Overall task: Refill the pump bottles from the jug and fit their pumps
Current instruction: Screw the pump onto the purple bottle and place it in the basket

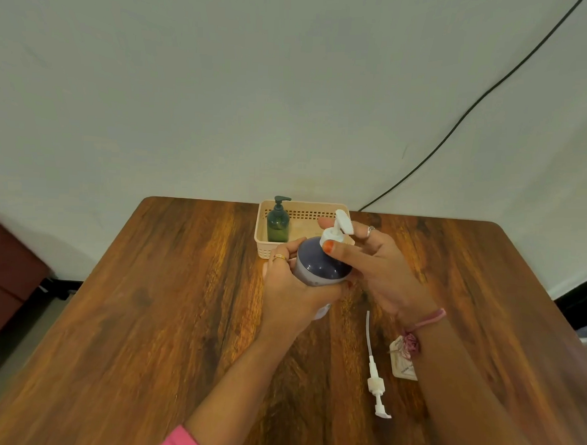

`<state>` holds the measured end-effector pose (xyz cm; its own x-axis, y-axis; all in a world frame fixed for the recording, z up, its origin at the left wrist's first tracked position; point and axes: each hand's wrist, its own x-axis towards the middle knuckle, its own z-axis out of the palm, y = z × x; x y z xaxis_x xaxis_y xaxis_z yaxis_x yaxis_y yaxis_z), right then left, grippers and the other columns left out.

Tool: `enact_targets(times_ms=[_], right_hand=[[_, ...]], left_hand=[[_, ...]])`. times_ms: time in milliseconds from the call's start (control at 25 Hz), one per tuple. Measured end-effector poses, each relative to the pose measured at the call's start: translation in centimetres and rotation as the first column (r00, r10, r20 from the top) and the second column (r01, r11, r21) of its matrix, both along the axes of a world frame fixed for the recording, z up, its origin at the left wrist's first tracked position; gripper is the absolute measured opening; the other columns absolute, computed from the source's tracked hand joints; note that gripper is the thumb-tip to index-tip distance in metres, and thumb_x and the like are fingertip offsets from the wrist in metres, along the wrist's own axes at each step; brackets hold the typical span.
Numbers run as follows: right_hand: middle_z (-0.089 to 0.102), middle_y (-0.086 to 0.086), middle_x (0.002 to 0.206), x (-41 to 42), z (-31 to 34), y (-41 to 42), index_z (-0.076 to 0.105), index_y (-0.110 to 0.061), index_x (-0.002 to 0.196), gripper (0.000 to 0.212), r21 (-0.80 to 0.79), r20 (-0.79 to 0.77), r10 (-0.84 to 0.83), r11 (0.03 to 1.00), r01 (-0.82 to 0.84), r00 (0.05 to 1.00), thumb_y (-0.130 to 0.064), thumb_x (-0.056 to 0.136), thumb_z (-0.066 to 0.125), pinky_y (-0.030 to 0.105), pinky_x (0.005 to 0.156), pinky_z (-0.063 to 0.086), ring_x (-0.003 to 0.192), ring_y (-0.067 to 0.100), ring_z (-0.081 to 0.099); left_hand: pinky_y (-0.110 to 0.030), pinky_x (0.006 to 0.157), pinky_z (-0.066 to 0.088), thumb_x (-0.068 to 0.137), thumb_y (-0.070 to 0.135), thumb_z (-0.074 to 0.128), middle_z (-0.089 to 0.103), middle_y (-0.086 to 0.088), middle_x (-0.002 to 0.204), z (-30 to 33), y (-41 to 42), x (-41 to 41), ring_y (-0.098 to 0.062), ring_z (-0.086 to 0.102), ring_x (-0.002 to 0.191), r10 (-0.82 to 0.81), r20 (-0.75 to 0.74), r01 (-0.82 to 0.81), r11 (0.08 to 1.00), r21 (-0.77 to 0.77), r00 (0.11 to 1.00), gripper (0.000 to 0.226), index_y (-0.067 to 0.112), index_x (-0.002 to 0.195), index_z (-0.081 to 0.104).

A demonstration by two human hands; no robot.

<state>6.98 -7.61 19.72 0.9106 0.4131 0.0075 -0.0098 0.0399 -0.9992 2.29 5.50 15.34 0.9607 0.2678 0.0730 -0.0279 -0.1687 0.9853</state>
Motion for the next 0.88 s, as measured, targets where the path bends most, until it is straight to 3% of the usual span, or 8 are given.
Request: enact_targets(times_ms=[80,160,320,400,480,600,680,880], right_hand=[[0.069,0.01,0.11,-0.1,-0.5,1.4,0.059,-0.012,0.11,0.055,-0.01,0.027,-0.145,0.989,0.146,0.989,-0.03,0.064,0.081,0.035,0.08,0.058,0.099,0.026,0.068],[0.065,0.007,0.116,0.0,-1.0,2.0,0.056,-0.021,0.104,0.057,-0.083,0.052,-0.189,0.978,0.193,0.981,-0.039,0.058,0.085,0.036,0.082,0.058,0.1,0.023,0.068],[0.061,0.003,0.126,0.3,0.0,0.0,0.06,-0.02,0.121,0.049,-0.001,-0.064,0.05,0.999,-0.05,0.997,-0.03,0.075,0.073,0.035,0.088,0.055,0.111,0.019,0.063],[0.067,0.008,0.114,0.2,-0.4,0.8,0.065,-0.018,0.104,0.047,-0.078,0.014,-0.107,0.991,0.107,0.994,-0.037,0.064,0.081,0.035,0.081,0.058,0.103,0.022,0.067],[0.069,0.01,0.106,-0.1,-1.1,2.1,0.059,-0.022,0.096,0.054,-0.141,0.077,-0.234,0.96,0.243,0.969,-0.043,0.056,0.088,0.036,0.077,0.059,0.096,0.023,0.069],[0.068,-0.001,0.114,0.1,-0.8,1.0,0.054,-0.027,0.121,0.054,-0.082,-0.069,0.013,0.996,-0.018,0.998,-0.035,0.072,0.076,0.03,0.085,0.056,0.104,0.016,0.066],[0.068,-0.003,0.118,0.2,-0.2,0.0,0.06,-0.021,0.124,0.048,-0.06,-0.065,0.103,0.992,-0.107,0.993,-0.028,0.077,0.07,0.03,0.091,0.053,0.112,0.015,0.063],[0.069,-0.001,0.106,-0.8,-2.0,2.9,0.066,-0.012,0.102,0.042,-0.127,0.131,-0.29,0.944,0.306,0.948,-0.027,0.067,0.083,0.03,0.084,0.056,0.103,0.012,0.063]], left_hand=[[-0.01,0.073,0.052,0.057,0.024,0.092,0.059,0.014,0.111,-0.1,0.0,0.0,-0.007,0.06,0.102,0.011,0.024,-0.011,1.0,-0.028,1.0,0.076,0.028,0.118,0.047],[-0.009,0.074,0.052,0.052,0.028,0.092,0.061,0.011,0.113,-0.3,0.1,-0.1,-0.009,0.061,0.105,0.032,0.038,-0.03,0.998,-0.048,0.999,0.08,0.025,0.12,0.049],[-0.012,0.073,0.054,0.051,0.031,0.092,0.061,0.013,0.109,0.0,0.4,-0.3,-0.009,0.062,0.1,0.017,0.024,-0.016,0.999,-0.04,1.0,0.081,0.024,0.12,0.05],[-0.004,0.066,0.049,0.056,0.023,0.093,0.059,0.017,0.106,-0.2,0.4,-0.2,-0.005,0.061,0.096,0.004,0.024,-0.004,1.0,-0.027,1.0,0.075,0.023,0.117,0.05],[-0.008,0.069,0.052,0.053,0.025,0.094,0.062,0.011,0.111,-0.6,0.4,0.0,-0.01,0.063,0.101,0.023,0.017,-0.022,0.999,-0.039,1.0,0.079,0.021,0.12,0.052],[-0.008,0.072,0.053,0.054,0.027,0.093,0.06,0.017,0.107,-0.8,0.4,0.1,-0.008,0.062,0.1,0.024,-0.004,-0.024,0.999,-0.036,1.0,0.078,0.023,0.119,0.051],[-0.003,0.07,0.049,0.058,0.022,0.092,0.056,0.022,0.104,-0.7,0.6,0.2,-0.004,0.06,0.097,-0.004,0.004,0.004,1.0,-0.029,1.0,0.075,0.024,0.118,0.049],[-0.019,0.083,0.056,0.053,0.023,0.093,0.063,0.012,0.113,-1.1,0.4,0.2,-0.01,0.062,0.107,-0.024,0.021,0.024,0.999,-0.024,0.999,0.079,0.025,0.121,0.051]])
